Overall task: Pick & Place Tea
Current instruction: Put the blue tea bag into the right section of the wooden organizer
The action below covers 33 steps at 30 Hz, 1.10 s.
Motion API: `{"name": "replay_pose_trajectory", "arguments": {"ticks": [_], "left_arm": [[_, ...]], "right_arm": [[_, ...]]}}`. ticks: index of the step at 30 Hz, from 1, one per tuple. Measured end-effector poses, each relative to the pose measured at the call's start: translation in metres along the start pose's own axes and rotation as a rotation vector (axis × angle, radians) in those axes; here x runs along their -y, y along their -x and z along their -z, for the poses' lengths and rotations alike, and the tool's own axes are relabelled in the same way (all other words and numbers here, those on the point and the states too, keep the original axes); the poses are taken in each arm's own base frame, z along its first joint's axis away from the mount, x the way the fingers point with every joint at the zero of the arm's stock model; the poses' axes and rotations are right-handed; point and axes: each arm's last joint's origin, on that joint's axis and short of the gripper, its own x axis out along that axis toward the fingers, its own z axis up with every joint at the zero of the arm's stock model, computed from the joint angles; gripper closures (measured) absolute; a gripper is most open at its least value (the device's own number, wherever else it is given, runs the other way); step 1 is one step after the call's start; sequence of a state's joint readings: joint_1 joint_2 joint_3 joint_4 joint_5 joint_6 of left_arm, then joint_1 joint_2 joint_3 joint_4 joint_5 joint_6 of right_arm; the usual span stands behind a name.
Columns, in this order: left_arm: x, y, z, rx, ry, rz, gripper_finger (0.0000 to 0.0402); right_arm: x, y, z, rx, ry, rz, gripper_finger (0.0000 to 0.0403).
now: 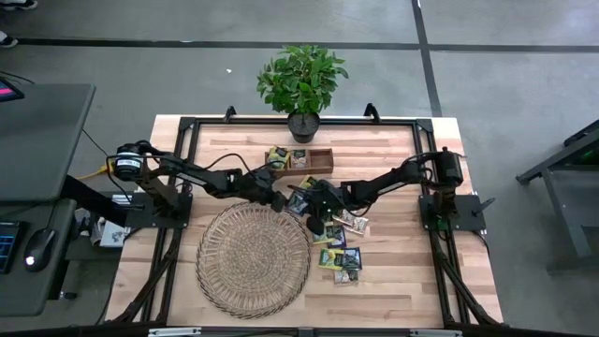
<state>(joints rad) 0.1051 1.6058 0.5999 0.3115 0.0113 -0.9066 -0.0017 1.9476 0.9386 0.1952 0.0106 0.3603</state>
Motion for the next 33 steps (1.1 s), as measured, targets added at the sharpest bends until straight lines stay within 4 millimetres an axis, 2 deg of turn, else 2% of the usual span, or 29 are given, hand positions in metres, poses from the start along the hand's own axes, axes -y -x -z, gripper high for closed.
{"name": "replay_pose_trajectory", "arguments": {"ticks": [9, 11, 18, 27, 33], "left_arm": [[-0.002, -0.004, 0.001, 0.019, 0.119, -0.026, 0.0252], [-0.006, -0.011, 0.003, 0.001, 0.120, -0.052, 0.0252], [0.000, -0.029, 0.000, -0.037, 0.121, -0.030, 0.0252], [0.009, -0.031, -0.006, -0.062, 0.080, 0.009, 0.0252], [0.018, -0.031, -0.008, -0.138, 0.032, 0.102, 0.0252]], "right_arm": [[0.000, 0.000, 0.001, -0.009, -0.002, 0.002, 0.0403], [0.000, 0.000, 0.002, -0.010, -0.001, -0.001, 0.0403], [-0.001, -0.001, 0.002, -0.015, -0.004, -0.036, 0.0403], [-0.001, -0.001, 0.004, -0.040, -0.007, -0.033, 0.0403], [-0.001, -0.001, 0.005, -0.045, -0.005, -0.033, 0.0403]]}}
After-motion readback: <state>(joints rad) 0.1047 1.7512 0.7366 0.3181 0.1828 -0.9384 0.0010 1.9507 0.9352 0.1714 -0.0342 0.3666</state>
